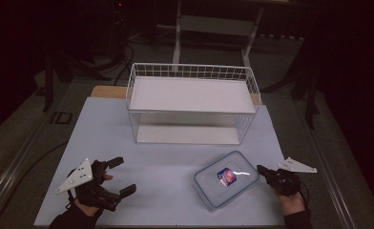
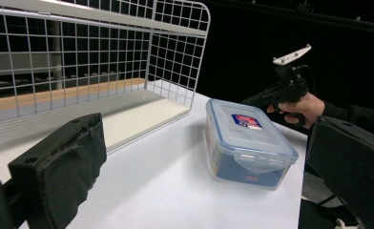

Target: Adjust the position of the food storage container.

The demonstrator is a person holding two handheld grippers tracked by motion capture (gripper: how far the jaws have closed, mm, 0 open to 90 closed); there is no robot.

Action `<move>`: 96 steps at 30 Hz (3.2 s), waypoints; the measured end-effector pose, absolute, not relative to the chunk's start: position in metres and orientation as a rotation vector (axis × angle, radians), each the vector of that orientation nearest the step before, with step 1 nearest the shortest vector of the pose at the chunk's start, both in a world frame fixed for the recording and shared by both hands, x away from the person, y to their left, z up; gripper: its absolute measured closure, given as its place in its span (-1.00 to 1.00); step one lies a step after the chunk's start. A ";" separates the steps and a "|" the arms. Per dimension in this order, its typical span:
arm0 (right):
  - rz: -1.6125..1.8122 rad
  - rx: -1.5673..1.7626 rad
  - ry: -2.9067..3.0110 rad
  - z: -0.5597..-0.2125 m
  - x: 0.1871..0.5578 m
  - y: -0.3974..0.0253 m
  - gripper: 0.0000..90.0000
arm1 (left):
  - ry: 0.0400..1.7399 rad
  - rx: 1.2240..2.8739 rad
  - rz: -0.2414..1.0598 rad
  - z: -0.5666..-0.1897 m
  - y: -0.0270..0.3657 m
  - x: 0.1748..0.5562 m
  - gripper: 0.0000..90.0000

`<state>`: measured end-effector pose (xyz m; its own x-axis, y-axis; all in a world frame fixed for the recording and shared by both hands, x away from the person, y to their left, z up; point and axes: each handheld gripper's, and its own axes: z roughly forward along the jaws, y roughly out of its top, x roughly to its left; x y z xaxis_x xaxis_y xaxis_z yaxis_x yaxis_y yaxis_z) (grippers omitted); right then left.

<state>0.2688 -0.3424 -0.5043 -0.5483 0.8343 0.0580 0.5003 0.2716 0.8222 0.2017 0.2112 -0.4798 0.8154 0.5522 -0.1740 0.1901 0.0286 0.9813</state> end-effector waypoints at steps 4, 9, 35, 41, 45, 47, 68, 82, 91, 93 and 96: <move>1.190 1.170 2.206 -0.503 0.265 -0.333 1.00 | 0.611 1.545 0.307 -0.480 0.210 0.202 -1.00; 1.231 1.141 2.256 -0.501 0.263 -0.326 1.00 | 0.611 1.547 0.306 -0.480 0.210 0.202 -1.00; 1.387 0.739 2.663 -0.495 0.199 -0.250 1.00 | 0.608 1.561 0.311 -0.482 0.208 0.203 -1.00; 1.311 0.641 2.757 -0.503 0.194 -0.237 1.00 | 0.606 1.558 0.313 -0.481 0.208 0.203 -1.00; 1.277 0.601 2.783 -0.506 0.196 -0.231 1.00 | 0.606 1.551 0.310 -0.481 0.209 0.203 -1.00; 1.274 0.597 2.779 -0.506 0.199 -0.229 1.00 | 0.606 1.552 0.310 -0.481 0.208 0.203 -1.00; 1.308 0.576 2.762 -0.511 0.241 -0.184 1.00 | 0.601 1.559 0.310 -0.482 0.209 0.203 -1.00; 1.355 0.748 2.494 -0.476 0.252 -0.236 1.00 | 0.598 1.567 0.309 -0.482 0.208 0.202 -1.00; 1.236 1.019 2.335 -0.486 0.276 -0.297 1.00 | 0.600 1.569 0.307 -0.483 0.207 0.203 -1.00; 1.218 1.057 2.359 -0.497 0.281 -0.299 1.00 | 0.602 1.573 0.305 -0.483 0.207 0.204 -1.00; 1.214 1.070 2.364 -0.499 0.283 -0.296 1.00 | 0.599 1.578 0.308 -0.483 0.206 0.203 -1.00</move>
